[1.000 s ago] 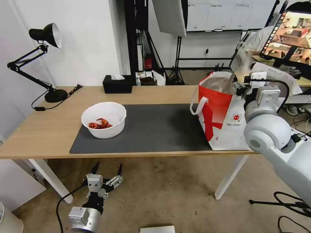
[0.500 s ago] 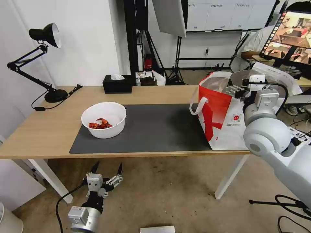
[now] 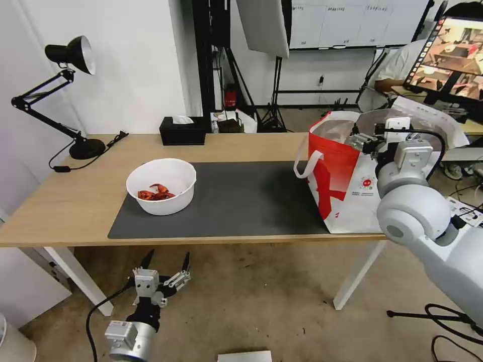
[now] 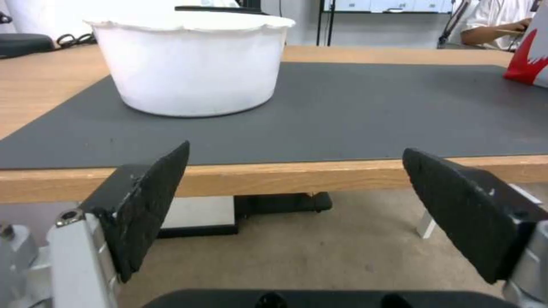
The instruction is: Pick up the trash from the table and place it into the takeout bag.
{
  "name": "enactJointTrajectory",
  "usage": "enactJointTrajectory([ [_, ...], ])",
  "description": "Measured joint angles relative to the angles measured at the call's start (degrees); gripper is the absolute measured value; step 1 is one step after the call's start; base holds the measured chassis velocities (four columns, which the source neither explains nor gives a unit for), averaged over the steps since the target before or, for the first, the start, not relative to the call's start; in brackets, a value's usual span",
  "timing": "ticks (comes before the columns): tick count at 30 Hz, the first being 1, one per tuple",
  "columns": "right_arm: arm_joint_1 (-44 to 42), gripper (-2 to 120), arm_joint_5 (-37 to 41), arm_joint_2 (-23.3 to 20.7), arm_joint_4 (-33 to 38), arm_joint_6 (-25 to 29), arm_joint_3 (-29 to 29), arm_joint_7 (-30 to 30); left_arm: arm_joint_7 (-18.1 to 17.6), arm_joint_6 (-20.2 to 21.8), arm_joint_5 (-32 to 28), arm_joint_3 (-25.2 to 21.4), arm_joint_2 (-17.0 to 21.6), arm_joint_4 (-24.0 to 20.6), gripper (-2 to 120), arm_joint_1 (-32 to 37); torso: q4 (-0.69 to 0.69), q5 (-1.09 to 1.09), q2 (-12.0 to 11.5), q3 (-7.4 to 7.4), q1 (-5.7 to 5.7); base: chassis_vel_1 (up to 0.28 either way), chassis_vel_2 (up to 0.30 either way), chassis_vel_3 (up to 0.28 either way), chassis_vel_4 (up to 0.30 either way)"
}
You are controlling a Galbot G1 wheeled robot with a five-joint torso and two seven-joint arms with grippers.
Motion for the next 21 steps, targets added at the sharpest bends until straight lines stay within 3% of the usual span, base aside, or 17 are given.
enactJointTrajectory([
  [11,-3.1,100,0.2,-0.6,3.6,7.6,4.2,-3.7,-0.3,0.0,0.0,0.0,-0.1,-0.9,100,0.1,0.00,0.00,0.0,0.00,0.00,0.000,0.000,0.000,0.000],
  [21,-8.4,100,5.6,-4.5,9.5,17.7,5.8,-14.1,-0.5,-0.6,-0.5,-1.1,-0.4,-1.3,100,0.2,-0.01,-0.01,0.0,0.00,0.00,0.000,0.000,0.000,0.000],
])
